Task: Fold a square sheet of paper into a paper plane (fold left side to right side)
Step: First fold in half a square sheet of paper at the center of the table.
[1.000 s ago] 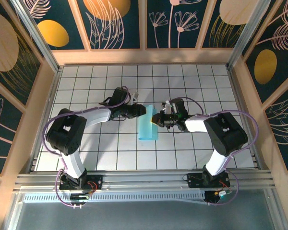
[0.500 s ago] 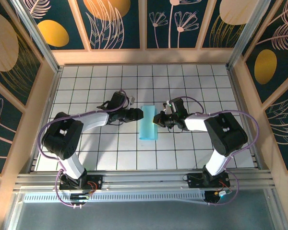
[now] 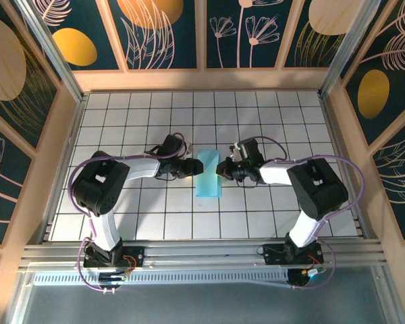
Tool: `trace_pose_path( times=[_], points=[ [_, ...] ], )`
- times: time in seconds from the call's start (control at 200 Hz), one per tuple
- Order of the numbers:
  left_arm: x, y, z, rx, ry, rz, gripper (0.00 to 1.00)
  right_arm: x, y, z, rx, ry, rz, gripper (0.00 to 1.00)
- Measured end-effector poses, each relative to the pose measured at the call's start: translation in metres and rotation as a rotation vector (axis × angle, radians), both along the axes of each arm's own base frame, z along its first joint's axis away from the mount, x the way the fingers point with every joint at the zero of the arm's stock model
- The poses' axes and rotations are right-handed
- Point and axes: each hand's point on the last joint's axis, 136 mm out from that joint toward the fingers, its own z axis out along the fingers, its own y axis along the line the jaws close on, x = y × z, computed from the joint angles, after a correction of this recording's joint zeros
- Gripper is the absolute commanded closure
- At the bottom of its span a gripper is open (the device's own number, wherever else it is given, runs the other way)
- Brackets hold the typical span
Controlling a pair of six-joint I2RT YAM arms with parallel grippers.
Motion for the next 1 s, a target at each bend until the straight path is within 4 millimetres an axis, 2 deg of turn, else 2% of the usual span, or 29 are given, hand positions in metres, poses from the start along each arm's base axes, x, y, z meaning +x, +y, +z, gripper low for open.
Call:
trace_pose_path(
  times=[0.11, 0.26, 0.37, 0.566, 0.671, 0.826, 1.001],
  points=[
    [0.002, -0.002, -0.003, 0.012, 0.003, 0.0, 0.61, -0.001, 0.0, -0.001, -0.004, 0.004, 0.0, 0.87],
    [0.003, -0.001, -0.004, 0.028, 0.004, 0.007, 0.63, -0.001, -0.003, 0.0, -0.018, -0.006, 0.002, 0.69],
    [0.003, -0.001, -0.005, 0.041, 0.003, 0.009, 0.63, 0.004, -0.01, 0.009, -0.033, -0.037, -0.023, 0.61],
    [0.003, -0.002, -0.007, 0.079, 0.003, 0.014, 0.61, 0.022, -0.042, 0.05, -0.028, -0.161, -0.139, 0.58],
    [0.004, -0.003, -0.008, 0.104, 0.002, 0.018, 0.61, 0.027, -0.062, 0.066, -0.027, -0.212, -0.202, 0.57],
    [0.004, -0.004, -0.009, 0.137, 0.006, 0.027, 0.6, 0.023, -0.082, 0.07, -0.045, -0.23, -0.257, 0.56],
    [0.005, -0.006, -0.01, 0.185, 0.008, 0.033, 0.6, 0.017, -0.091, 0.068, -0.058, -0.23, -0.267, 0.56]
  ],
)
